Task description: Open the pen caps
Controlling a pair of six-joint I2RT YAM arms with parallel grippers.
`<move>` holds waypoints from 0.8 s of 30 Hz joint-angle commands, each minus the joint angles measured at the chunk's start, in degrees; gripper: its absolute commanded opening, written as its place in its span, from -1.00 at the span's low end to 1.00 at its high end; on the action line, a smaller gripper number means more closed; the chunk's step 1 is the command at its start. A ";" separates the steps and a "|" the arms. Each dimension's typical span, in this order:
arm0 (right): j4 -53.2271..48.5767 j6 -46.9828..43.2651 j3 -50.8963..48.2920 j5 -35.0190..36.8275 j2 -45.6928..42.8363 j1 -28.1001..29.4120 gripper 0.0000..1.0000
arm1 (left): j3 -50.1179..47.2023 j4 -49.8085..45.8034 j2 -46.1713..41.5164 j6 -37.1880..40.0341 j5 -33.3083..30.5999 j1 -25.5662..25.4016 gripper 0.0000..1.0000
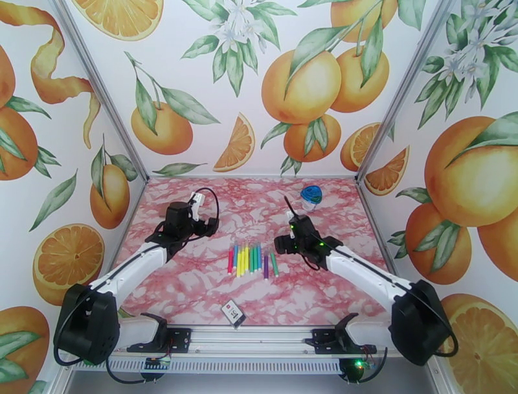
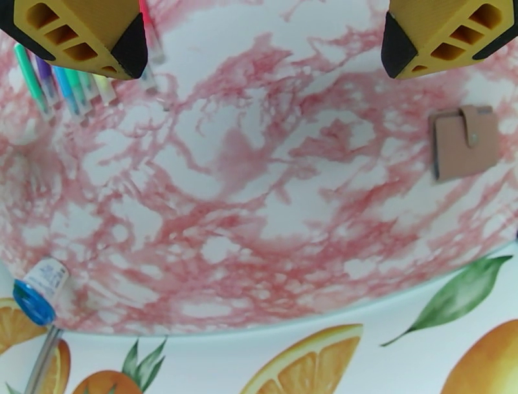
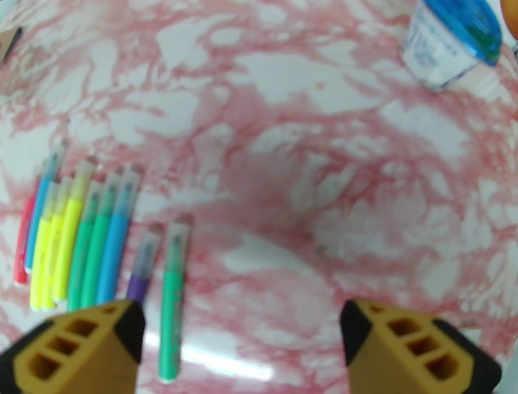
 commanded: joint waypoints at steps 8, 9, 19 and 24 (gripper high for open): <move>-2.46 2.86 1.98 -5.89 8.13 2.54 0.44 | 1.43 -2.99 -1.56 1.11 -3.35 -0.56 1.00; -2.68 2.86 2.34 -6.25 8.79 2.79 0.43 | 1.27 -3.00 -1.78 1.15 -3.58 -0.52 1.00; -6.62 4.23 6.48 -5.10 14.89 5.89 0.19 | 0.19 -2.91 -2.72 0.89 -5.50 -0.62 1.00; -7.03 4.27 6.79 -5.87 16.46 6.55 0.03 | 0.28 -2.86 -2.73 0.89 -5.58 -0.61 1.00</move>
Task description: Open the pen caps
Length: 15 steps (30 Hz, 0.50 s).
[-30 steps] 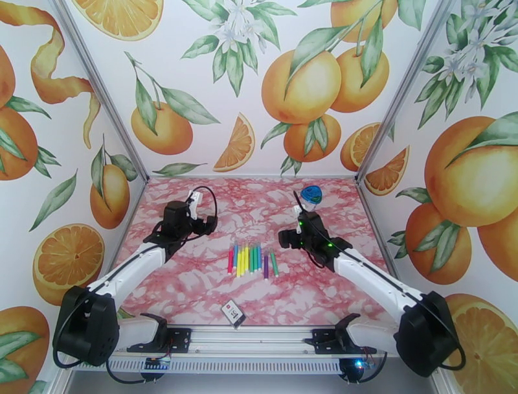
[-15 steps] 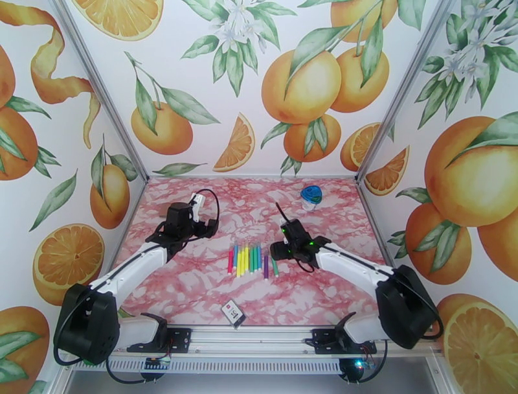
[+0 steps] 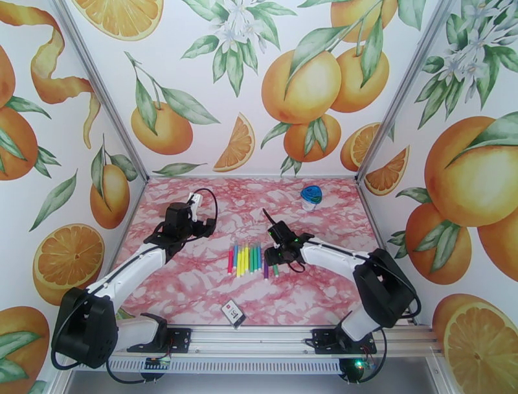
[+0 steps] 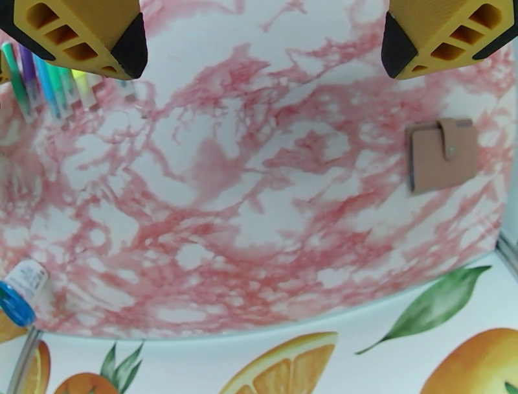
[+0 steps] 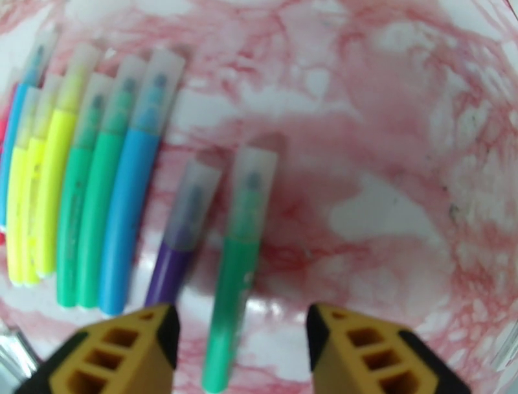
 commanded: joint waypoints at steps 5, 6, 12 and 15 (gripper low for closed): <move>-2.24 0.67 1.83 -1.84 3.12 1.19 -0.10 | 0.15 -0.67 -1.51 0.22 -1.13 -0.28 1.00; -2.37 0.72 1.94 -1.96 3.49 1.27 -0.12 | 0.15 -0.70 -1.59 0.21 -1.13 -0.24 1.00; -3.55 1.79 2.64 -1.23 5.11 1.73 -0.21 | 0.28 -0.59 -1.44 0.17 -1.13 -0.30 1.00; -4.16 2.50 2.80 -0.77 5.69 1.81 -0.25 | 0.54 -0.56 -1.08 0.04 -1.13 -0.28 1.00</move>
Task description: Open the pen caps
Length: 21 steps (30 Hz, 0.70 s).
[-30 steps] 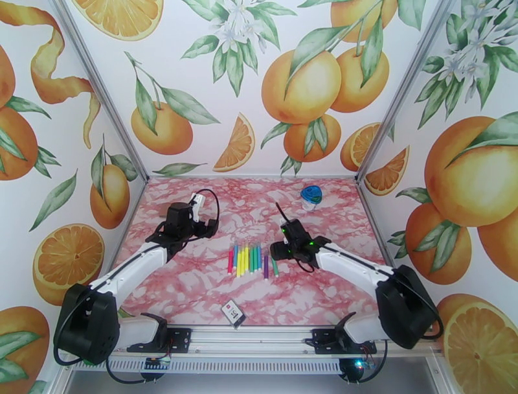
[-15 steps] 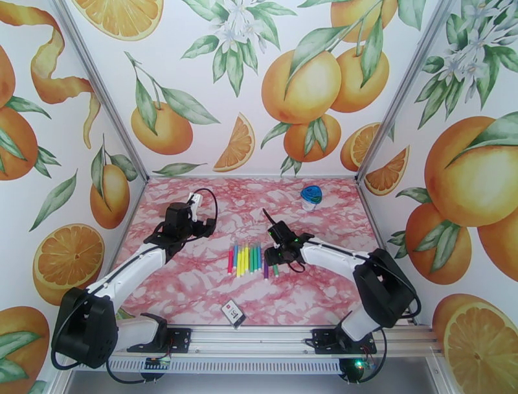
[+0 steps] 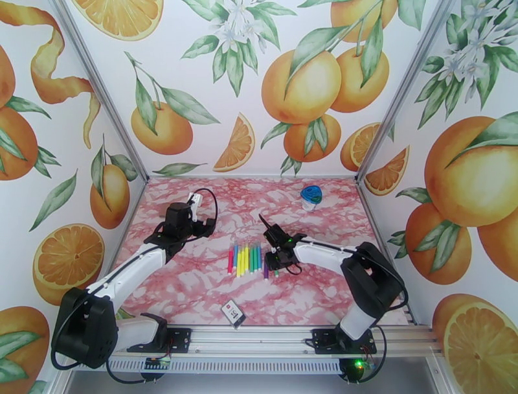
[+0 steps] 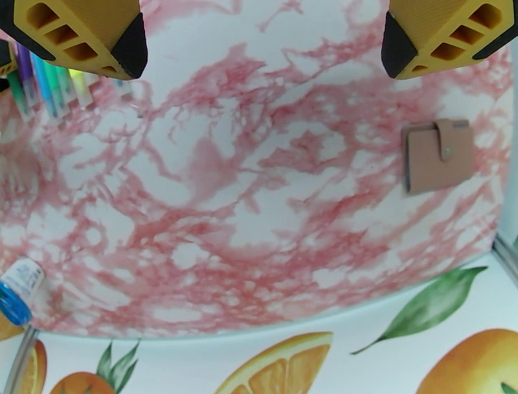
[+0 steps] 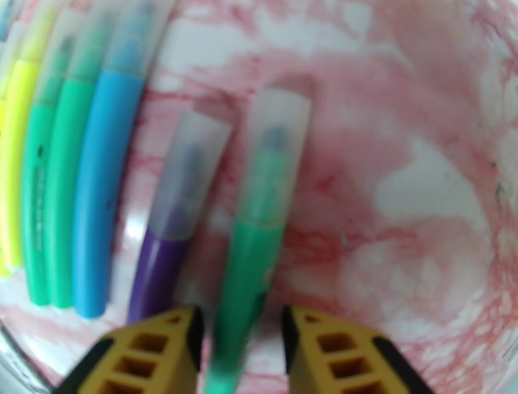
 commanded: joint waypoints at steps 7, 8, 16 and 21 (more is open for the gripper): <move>-3.99 2.15 2.54 1.12 3.00 0.49 -0.30 | 0.63 -0.37 -1.04 -0.12 -0.32 -0.27 1.00; -4.33 2.20 2.76 1.35 3.27 0.48 -0.31 | 0.63 -0.29 -1.07 -0.12 -0.31 -0.28 1.00; -5.89 3.37 3.94 2.35 4.55 0.52 -0.47 | 0.59 -0.31 -1.09 -0.29 -0.32 -0.27 1.00; -5.92 3.66 4.65 2.92 4.12 0.51 -0.60 | 0.44 0.53 -0.72 -0.69 0.93 -0.19 1.00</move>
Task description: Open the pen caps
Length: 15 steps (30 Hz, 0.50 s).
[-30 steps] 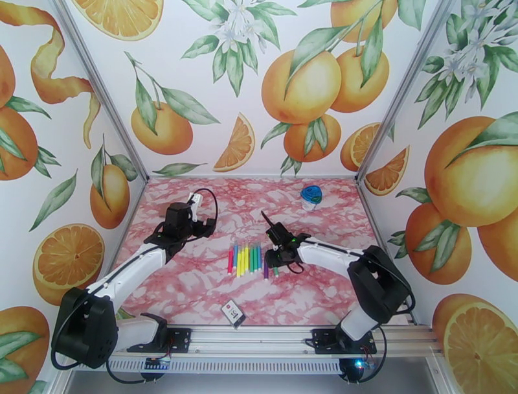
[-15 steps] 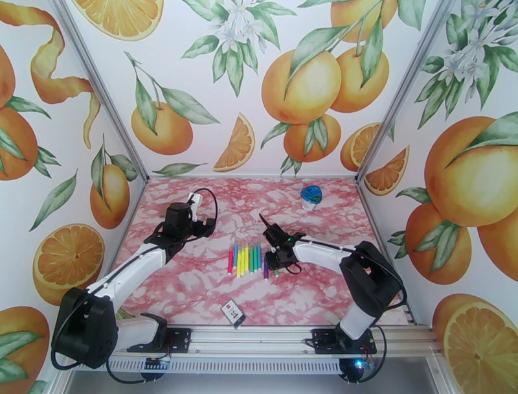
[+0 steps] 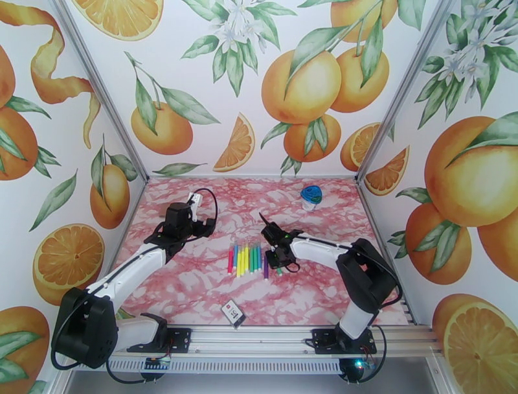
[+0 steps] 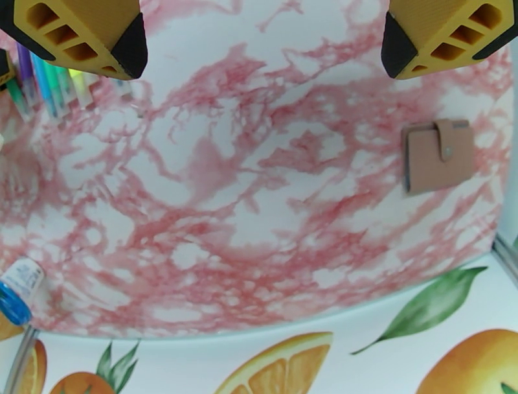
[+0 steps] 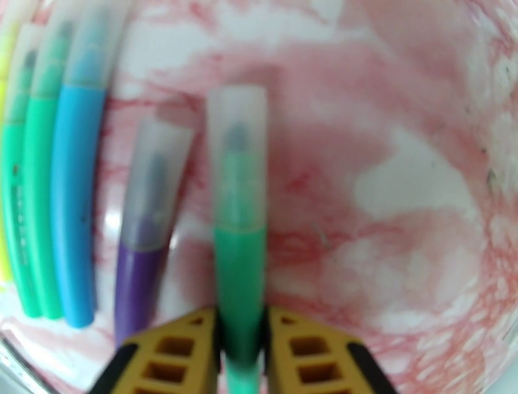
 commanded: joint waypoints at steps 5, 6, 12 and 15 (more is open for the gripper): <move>3.04 1.12 -1.11 2.52 -2.30 0.49 -0.69 | 1.83 -0.07 0.38 -1.51 3.10 -0.21 1.00; 4.03 1.12 -1.73 2.69 -3.39 0.46 -0.69 | 2.02 -0.10 0.52 -1.75 3.64 -0.21 1.00; 10.42 -0.21 -4.86 3.49 -9.45 0.52 -0.74 | 4.77 -1.16 1.90 -3.16 9.17 -0.24 1.00; 12.84 -0.89 -5.65 3.91 -11.28 0.48 -0.76 | 5.95 -1.41 2.18 -4.28 11.73 -0.19 1.00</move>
